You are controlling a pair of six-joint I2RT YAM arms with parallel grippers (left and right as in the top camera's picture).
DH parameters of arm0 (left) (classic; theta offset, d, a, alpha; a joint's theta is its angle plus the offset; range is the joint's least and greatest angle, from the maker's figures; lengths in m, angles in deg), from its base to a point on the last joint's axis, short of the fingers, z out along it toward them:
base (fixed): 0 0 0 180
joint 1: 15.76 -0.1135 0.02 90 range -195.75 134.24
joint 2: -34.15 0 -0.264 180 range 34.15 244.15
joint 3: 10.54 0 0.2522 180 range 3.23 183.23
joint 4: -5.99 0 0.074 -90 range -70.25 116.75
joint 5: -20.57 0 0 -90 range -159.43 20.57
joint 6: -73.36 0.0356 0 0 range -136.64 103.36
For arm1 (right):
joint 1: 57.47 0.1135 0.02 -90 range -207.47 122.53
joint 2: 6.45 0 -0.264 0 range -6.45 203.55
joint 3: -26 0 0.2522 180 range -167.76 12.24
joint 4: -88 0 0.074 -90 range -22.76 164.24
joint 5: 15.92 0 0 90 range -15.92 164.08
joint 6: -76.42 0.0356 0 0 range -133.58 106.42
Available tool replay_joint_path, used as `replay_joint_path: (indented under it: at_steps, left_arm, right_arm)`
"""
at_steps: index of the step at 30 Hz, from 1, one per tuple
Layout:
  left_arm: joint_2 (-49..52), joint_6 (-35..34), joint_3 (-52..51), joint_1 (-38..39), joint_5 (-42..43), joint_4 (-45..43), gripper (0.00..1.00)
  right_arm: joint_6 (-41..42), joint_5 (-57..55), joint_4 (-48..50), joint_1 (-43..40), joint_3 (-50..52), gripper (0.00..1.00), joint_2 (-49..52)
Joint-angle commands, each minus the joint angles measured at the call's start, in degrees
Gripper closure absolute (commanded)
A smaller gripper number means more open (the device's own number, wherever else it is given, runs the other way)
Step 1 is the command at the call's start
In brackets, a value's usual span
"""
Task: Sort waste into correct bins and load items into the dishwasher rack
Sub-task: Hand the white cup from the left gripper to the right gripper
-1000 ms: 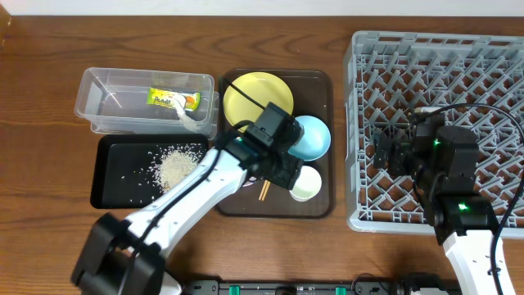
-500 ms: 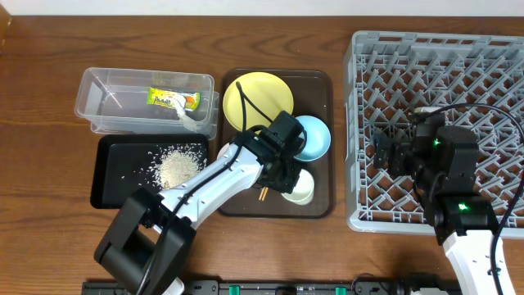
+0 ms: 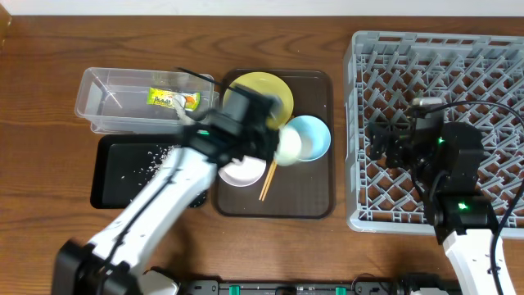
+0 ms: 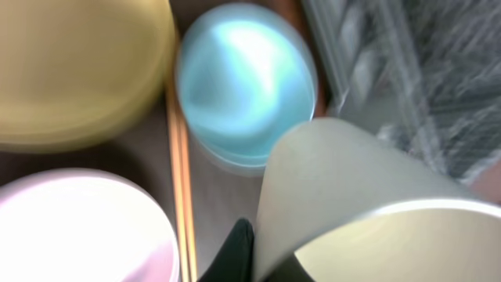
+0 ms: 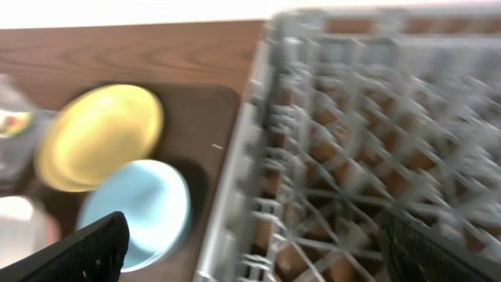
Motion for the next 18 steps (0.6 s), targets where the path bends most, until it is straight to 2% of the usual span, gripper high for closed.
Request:
replay_joint_path:
  at_steps: [1,4,8,13,18]
  left_arm:
    - [0.1,-6.9,1.1,-6.7,14.5,-6.1,0.94]
    - [2.7,-14.8,1.1,-10.6,24.7,-14.6,0.94]
    - [6.6,-21.6,1.1,-11.7,36.9,-23.3,0.94]
    - [10.1,-26.0,1.1,-10.7,47.2,-28.9,0.94]
    - [10.8,-26.0,1.1,-9.0,53.5,-29.4,0.94]
  right_arm:
    - [-1.7,14.4,1.3,-0.8,-0.9,0.01,2.3]
    - [-2.5,22.8,2.8,-0.8,-0.9,0.01,4.8]
    - [-7.6,36.3,5.7,-0.8,-0.9,0.01,8.4]
    - [-10.7,52.0,12.5,-0.8,-0.9,0.01,14.0]
    - [-10.7,55.7,19.0,-0.7,-0.9,0.01,18.4]
